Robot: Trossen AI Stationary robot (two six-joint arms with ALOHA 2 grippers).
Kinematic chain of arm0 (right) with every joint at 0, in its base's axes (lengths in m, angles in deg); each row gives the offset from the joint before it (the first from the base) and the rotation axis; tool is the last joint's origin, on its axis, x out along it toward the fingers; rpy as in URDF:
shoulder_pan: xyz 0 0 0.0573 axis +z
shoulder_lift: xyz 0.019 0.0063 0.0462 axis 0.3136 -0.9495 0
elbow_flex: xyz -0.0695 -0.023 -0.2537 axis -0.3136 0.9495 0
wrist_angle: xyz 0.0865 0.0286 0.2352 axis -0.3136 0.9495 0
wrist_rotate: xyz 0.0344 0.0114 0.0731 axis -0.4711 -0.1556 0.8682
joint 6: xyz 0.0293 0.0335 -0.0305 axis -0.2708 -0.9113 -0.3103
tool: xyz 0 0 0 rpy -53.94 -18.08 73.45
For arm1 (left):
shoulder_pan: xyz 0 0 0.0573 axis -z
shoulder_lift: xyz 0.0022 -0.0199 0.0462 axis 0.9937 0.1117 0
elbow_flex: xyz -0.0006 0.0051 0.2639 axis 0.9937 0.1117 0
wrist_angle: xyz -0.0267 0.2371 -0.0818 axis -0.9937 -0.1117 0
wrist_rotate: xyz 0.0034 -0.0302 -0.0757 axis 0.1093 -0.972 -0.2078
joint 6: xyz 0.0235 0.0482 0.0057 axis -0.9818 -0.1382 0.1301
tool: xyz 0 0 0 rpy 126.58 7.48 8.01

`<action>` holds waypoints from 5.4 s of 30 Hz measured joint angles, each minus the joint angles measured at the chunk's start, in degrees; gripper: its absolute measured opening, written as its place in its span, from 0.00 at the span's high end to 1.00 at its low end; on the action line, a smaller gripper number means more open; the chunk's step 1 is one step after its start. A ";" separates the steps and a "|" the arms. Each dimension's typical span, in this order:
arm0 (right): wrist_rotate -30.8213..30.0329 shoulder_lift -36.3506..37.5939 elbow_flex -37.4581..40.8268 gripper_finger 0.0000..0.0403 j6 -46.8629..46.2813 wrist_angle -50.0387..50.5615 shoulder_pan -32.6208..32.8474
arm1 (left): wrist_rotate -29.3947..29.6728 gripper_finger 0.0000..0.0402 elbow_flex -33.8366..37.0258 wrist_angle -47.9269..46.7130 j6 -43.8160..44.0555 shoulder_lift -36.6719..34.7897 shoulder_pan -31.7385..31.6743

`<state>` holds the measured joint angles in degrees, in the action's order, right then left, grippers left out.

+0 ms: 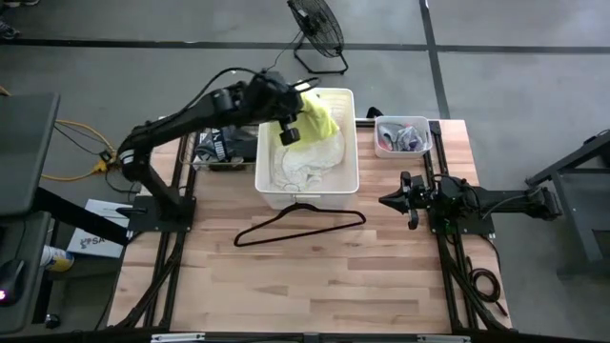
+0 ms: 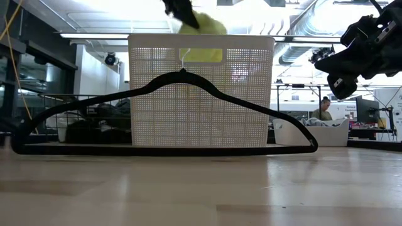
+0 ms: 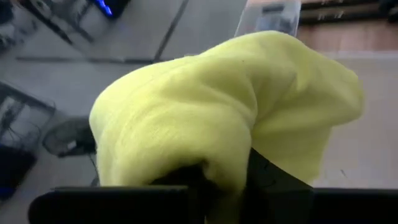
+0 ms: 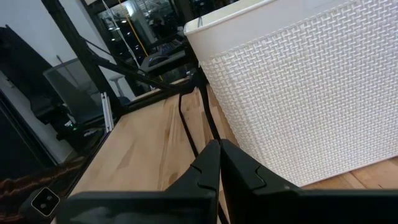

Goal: Pick & Place Cloths
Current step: Put the yellow shirt into the large white bin, then return to Home Position

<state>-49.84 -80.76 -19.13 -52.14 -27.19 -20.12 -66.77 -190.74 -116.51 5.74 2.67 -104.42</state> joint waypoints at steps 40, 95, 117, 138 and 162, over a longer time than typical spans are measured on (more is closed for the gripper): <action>0.00 0.00 0.00 0.99 -0.01 -0.01 -0.01 | -12.03 0.88 -0.11 0.07 3.19 26.51 -9.53; 0.00 -0.02 -0.02 0.99 -0.01 0.00 -0.01 | -13.52 0.74 -29.31 -32.81 10.19 13.51 -0.02; 0.00 -0.02 -0.02 0.99 0.01 0.00 0.01 | -14.73 1.00 -14.68 -31.28 11.94 -11.11 1.77; -0.02 -0.02 -0.02 0.99 -0.01 -0.02 -0.01 | -28.32 1.00 57.53 11.28 22.14 -66.07 1.77; -0.02 0.00 -0.01 0.99 0.00 0.00 0.01 | -28.83 1.00 84.33 25.49 29.57 -89.57 1.75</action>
<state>-49.86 -80.76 -19.15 -52.14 -27.19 -20.11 -95.61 -106.41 -91.02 35.31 -86.90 -102.68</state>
